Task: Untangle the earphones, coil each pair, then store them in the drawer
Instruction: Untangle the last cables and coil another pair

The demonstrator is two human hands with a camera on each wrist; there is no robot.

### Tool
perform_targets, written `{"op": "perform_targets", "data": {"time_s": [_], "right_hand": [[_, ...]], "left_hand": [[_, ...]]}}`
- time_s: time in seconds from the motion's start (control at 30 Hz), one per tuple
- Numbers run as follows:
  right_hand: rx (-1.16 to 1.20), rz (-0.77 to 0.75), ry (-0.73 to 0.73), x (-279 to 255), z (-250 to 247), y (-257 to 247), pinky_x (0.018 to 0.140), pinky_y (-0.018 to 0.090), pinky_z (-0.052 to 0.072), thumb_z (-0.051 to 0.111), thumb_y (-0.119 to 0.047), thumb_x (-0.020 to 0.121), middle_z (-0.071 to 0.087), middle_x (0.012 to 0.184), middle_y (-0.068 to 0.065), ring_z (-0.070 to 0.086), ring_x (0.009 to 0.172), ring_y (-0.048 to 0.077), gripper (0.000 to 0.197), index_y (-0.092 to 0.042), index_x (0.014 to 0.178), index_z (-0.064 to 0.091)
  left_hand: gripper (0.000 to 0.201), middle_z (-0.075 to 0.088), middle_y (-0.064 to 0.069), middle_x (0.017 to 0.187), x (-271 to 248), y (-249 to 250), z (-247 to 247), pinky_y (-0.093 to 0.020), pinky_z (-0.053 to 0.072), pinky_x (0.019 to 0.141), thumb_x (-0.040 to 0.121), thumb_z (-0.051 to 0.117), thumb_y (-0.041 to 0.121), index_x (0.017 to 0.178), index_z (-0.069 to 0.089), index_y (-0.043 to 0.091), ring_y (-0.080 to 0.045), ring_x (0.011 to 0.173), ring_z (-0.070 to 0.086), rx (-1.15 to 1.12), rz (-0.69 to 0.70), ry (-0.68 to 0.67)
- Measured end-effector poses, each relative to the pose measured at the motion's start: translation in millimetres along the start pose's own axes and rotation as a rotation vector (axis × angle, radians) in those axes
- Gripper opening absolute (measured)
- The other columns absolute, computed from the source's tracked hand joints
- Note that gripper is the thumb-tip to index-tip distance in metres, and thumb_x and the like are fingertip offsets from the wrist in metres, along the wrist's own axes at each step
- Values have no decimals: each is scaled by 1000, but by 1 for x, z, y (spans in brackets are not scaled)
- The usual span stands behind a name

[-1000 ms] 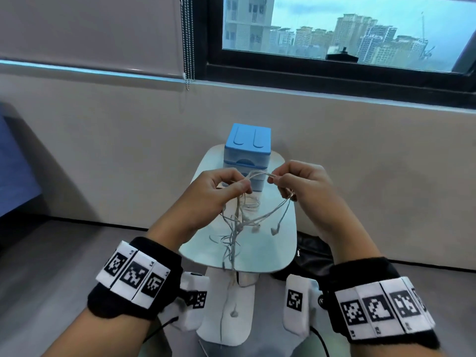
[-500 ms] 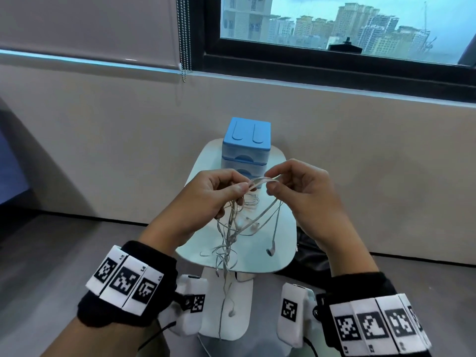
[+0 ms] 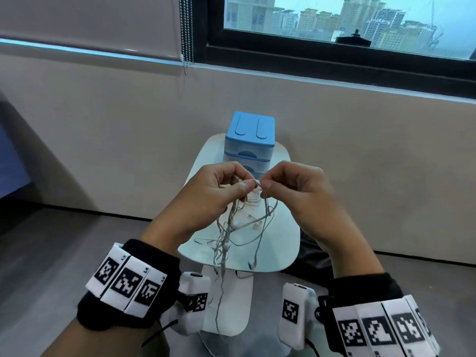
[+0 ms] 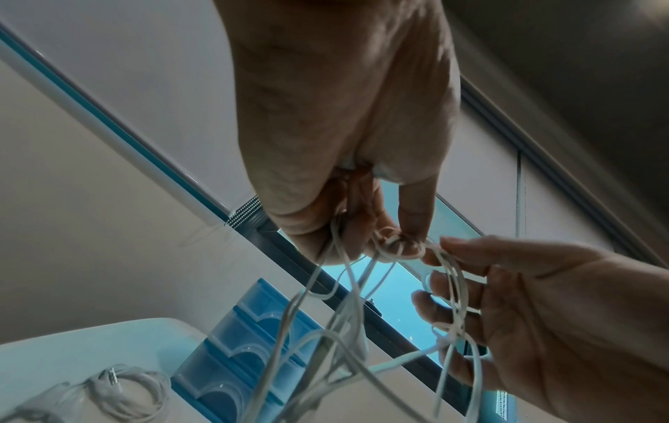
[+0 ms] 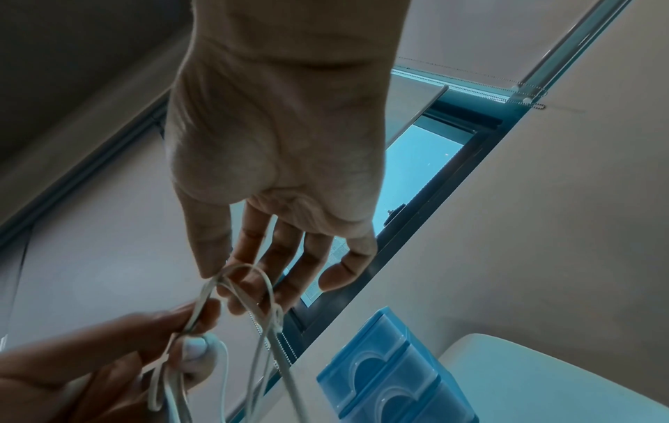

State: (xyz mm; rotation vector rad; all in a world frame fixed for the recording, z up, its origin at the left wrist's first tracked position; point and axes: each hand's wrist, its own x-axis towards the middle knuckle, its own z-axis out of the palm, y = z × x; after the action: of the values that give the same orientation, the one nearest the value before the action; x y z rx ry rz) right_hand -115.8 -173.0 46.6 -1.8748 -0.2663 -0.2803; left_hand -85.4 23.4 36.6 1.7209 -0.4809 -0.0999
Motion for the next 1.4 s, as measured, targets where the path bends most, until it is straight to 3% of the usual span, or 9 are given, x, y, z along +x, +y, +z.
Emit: {"op": "perform_targets", "data": {"time_s": [0.1, 0.23, 0.37, 0.5, 0.63, 0.8, 0.93, 1.13, 1.4], "right_hand": [[-49, -5, 18, 3, 0, 0, 84, 56, 57, 73, -10, 90, 74, 81, 11, 69, 86, 38, 9, -11, 81, 75], [-114, -22, -24, 3, 3, -6, 71, 35, 58, 80, -16, 87, 74, 76, 3, 70, 76, 25, 10, -11, 81, 75], [-178, -44, 24, 5, 8, -7, 63, 40, 55, 74, -9, 85, 70, 70, 8, 66, 70, 32, 11, -10, 74, 72], [-243, -52, 35, 6, 9, -10, 55, 29, 48, 71, -6, 85, 68, 67, 10, 55, 57, 17, 15, -10, 70, 70], [-248, -28, 53, 8, 3, -7, 64, 38, 55, 72, -10, 87, 71, 69, 6, 68, 71, 32, 15, -14, 72, 71], [-263, -13, -48, 5, 2, -11, 67, 24, 55, 77, -16, 87, 74, 74, -4, 69, 72, 14, 9, -20, 79, 76], [-307, -52, -48, 4, 2, -12, 65, 11, 48, 75, -12, 88, 72, 73, -9, 66, 70, 6, 13, -20, 78, 75], [-301, -38, -18, 6, 5, -9, 66, 20, 50, 70, -12, 90, 70, 76, -2, 65, 74, 19, 13, -18, 79, 70], [-336, -54, -58, 3, 5, -8, 68, 19, 52, 74, -13, 88, 71, 75, -6, 66, 74, 13, 14, -22, 77, 71]], "left_hand": [[12, 61, 3, 72, 0, 0, -2, -25, 38, 56, 98, 68, 24, 88, 73, 17, -8, 61, 47, 1, 3, 6], [13, 60, 8, 71, 0, 1, -4, -18, 39, 60, 97, 68, 23, 85, 73, 20, -2, 61, 51, 30, 24, 19], [13, 59, 2, 73, 1, 1, -4, -19, 37, 60, 95, 72, 27, 83, 73, 21, -4, 61, 49, 31, 17, 33], [13, 56, 0, 73, 1, 0, -4, -24, 37, 61, 93, 74, 27, 82, 74, 20, -6, 61, 46, 56, -1, 35], [12, 55, 3, 69, 1, -1, -6, -25, 37, 61, 91, 76, 24, 80, 74, 20, -7, 61, 46, 95, -8, 51], [12, 55, 4, 69, 0, 3, -7, -15, 37, 56, 91, 77, 25, 80, 74, 19, -5, 58, 45, 95, 9, 25], [11, 61, 5, 72, -1, 5, -6, -18, 43, 64, 91, 77, 24, 81, 75, 19, -5, 62, 51, 119, 19, 14], [8, 61, 6, 71, -1, 3, -6, -27, 47, 71, 89, 79, 21, 83, 75, 17, -8, 65, 55, 120, 4, 14], [8, 65, 3, 76, -3, 3, -8, -28, 48, 72, 90, 78, 25, 84, 76, 21, -6, 66, 57, 139, 20, 9]]}}
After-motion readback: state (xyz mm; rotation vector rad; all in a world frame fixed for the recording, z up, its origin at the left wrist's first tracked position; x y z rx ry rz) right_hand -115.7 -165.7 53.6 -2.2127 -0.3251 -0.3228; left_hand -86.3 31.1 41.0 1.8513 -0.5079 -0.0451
